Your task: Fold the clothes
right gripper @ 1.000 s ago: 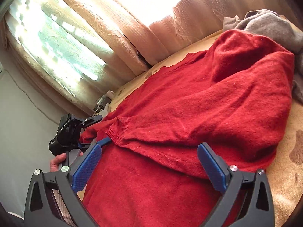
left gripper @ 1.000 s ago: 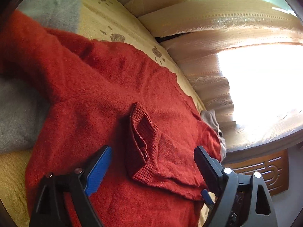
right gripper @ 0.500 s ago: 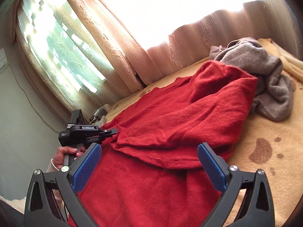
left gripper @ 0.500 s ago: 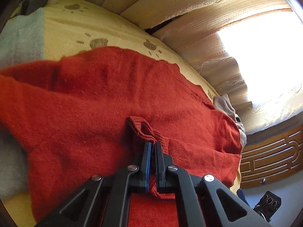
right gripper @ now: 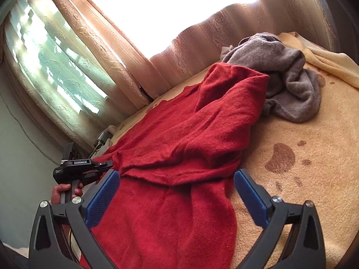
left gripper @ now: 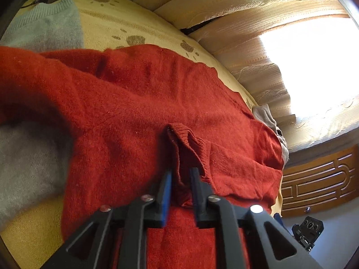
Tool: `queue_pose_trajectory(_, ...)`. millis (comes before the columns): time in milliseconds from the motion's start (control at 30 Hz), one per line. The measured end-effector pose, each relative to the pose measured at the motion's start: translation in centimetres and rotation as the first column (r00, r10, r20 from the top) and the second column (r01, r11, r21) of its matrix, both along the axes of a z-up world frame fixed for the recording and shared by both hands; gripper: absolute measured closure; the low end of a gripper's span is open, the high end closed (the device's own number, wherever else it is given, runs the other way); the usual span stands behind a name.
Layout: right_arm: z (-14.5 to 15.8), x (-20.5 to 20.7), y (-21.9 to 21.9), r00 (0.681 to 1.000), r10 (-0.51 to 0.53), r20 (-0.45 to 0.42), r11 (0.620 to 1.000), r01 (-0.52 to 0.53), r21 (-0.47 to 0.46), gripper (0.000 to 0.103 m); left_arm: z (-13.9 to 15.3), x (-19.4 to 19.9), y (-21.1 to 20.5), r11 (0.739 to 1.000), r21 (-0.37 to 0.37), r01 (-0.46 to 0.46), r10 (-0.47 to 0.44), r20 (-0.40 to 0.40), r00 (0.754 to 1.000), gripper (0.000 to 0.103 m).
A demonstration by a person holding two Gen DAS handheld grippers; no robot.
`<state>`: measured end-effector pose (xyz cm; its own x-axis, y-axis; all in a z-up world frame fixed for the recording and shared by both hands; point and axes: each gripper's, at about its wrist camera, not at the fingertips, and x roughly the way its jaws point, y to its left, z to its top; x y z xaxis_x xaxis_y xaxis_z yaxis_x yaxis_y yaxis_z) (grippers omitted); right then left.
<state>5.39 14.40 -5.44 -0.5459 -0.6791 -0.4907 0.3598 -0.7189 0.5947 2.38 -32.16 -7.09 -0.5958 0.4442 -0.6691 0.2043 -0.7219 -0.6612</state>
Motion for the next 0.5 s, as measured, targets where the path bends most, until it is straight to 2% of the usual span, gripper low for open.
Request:
queue_pose_trajectory(33, 0.0, 0.1, -0.1, 1.0, -0.001, -0.001, 1.0, 0.001, 0.002, 0.001, -0.1, 0.1, 0.1, 1.0, 0.005, 0.0, 0.0, 0.0, 1.0, 0.017)
queue_pose_trajectory(67, 0.0, 0.1, -0.1, 1.0, -0.001, -0.002, 1.0, 0.001, 0.004, 0.001, -0.2, 0.1, 0.2, 1.0, 0.009, 0.001, -0.001, 0.001, 1.0, 0.013)
queue_pose_trajectory(233, -0.1, 0.2, 0.1, 1.0, -0.014, -0.006, 1.0, 0.014, 0.001, 0.001, -0.6, 0.3, 0.6, 1.0, 0.026, 0.004, -0.005, 0.007, 1.0, 0.012)
queue_pose_trajectory(500, -0.8, 0.0, 0.3, 1.0, -0.019, 0.009, 1.0, 0.019, -0.017, 0.001, 0.0, -0.7, 3.0, 0.992, -0.112, 0.055, -0.05, 0.041, 0.998, 0.013)
